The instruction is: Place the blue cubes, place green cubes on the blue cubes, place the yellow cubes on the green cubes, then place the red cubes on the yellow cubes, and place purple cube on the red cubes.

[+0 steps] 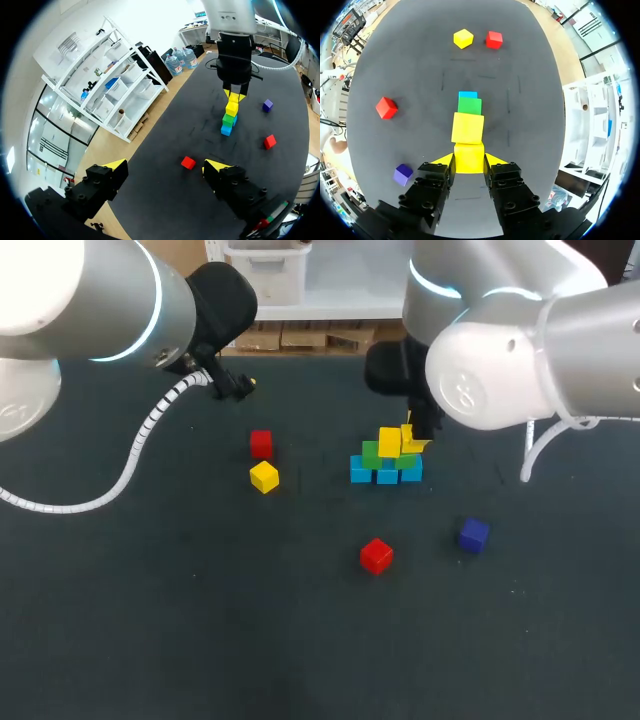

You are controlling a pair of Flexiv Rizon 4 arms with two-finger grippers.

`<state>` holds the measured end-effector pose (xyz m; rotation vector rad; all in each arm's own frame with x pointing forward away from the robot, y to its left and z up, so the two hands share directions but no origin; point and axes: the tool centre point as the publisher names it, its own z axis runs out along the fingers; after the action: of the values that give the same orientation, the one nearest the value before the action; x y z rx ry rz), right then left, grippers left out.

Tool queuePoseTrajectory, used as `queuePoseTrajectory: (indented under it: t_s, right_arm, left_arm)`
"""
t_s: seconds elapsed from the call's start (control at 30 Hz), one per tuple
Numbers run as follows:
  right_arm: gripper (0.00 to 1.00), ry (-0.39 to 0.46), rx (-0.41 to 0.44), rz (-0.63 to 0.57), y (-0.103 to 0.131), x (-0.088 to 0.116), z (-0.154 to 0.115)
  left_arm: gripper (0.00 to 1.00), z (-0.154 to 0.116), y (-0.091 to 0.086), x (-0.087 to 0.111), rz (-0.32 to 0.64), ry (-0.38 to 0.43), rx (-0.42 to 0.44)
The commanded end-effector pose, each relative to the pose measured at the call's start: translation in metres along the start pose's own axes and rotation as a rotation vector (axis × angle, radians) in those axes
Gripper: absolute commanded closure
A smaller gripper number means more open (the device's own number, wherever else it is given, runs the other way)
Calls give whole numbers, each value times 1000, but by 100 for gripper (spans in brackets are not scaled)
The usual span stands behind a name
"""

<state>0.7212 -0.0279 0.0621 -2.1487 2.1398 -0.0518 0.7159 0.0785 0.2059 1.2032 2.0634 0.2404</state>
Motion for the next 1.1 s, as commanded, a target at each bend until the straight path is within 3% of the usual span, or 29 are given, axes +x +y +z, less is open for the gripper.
queuePoseTrajectory:
  t_s: [0.03, 0.63, 1.1]
  right_arm:
    - [96, -1, 0, -5, -1, 0, 2]
    - [87, -4, 6, -16, -2, -3, 3]
    - [56, -3, 3, -25, 1, -4, 1]
  left_arm:
    - [0, 0, 1, 0, 0, -1, 2]
    - [0, 0, 1, 0, 0, -1, 2]
    - [0, 0, 1, 0, 0, -1, 2]
